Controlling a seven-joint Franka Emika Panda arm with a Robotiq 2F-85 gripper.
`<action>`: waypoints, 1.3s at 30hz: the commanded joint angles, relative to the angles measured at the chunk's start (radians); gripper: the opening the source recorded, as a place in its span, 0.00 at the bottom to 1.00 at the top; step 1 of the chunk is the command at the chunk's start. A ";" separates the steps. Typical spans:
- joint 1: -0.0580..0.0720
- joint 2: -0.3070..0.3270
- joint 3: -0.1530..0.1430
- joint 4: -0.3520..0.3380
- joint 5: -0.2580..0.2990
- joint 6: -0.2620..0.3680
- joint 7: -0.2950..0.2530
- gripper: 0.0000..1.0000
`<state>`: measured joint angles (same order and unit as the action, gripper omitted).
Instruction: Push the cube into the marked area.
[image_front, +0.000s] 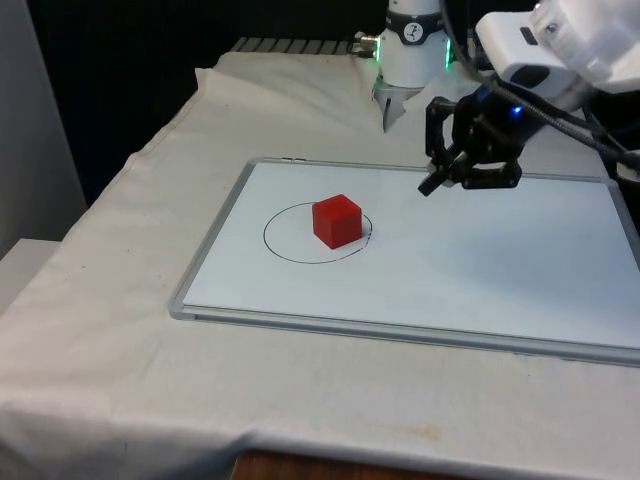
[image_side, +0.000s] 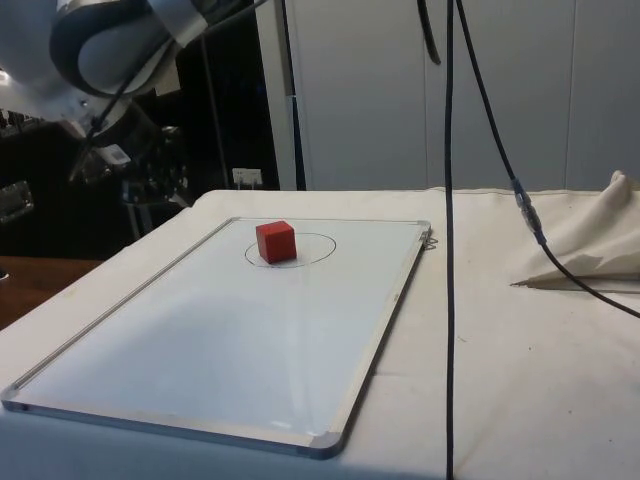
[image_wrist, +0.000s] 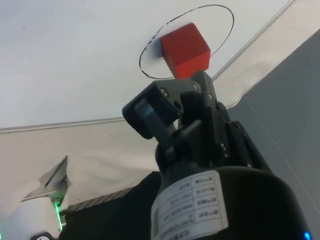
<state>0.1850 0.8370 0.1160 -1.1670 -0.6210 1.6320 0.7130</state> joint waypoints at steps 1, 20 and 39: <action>-0.006 -0.005 0.006 -0.002 0.012 0.011 0.007 0.00; -0.012 -0.007 0.011 0.021 0.058 0.011 0.105 0.00; -0.015 -0.018 0.014 0.032 0.096 0.024 0.177 0.00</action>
<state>0.1750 0.8250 0.1230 -1.1280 -0.5330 1.6390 0.8880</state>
